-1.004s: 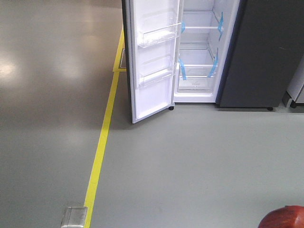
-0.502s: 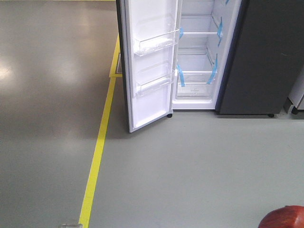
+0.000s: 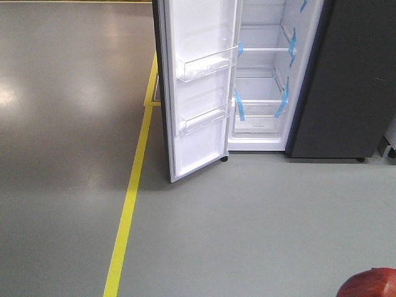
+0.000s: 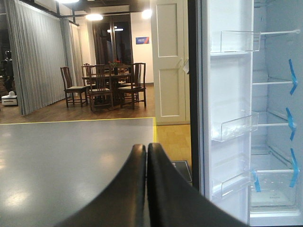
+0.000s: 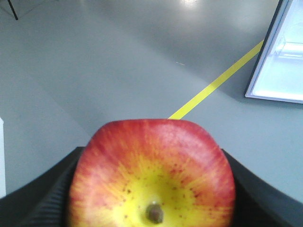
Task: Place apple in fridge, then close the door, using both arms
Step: 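Approach the open refrigerator door bins, keeping the apple held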
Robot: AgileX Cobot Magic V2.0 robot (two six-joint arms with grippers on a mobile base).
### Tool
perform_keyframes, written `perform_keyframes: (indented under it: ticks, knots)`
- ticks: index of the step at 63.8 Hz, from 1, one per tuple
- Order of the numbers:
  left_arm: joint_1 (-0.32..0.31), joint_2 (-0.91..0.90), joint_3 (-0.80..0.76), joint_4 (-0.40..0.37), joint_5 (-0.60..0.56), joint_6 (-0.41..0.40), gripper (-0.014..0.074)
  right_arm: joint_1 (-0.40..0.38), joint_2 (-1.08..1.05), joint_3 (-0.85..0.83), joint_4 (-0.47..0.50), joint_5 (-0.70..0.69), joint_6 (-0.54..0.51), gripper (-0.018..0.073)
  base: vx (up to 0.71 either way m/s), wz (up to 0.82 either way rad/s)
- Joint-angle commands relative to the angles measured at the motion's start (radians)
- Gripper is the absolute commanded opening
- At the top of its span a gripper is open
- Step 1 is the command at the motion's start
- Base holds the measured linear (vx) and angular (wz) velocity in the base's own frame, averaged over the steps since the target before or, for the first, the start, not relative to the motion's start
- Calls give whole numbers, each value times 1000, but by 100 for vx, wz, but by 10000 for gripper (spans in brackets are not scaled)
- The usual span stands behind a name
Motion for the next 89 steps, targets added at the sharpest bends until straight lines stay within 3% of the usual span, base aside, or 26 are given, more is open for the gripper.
perform_keyframes:
  ticks: [1,89]
  knots:
    - [-2,-16,21,-3,-68,-11,-6,0,7,-27,18,-71,-9,387,14,2]
    - [-2,-16,21,-3,-68,-10,-6,0,7,-27,18,-71,-9,387,11,0]
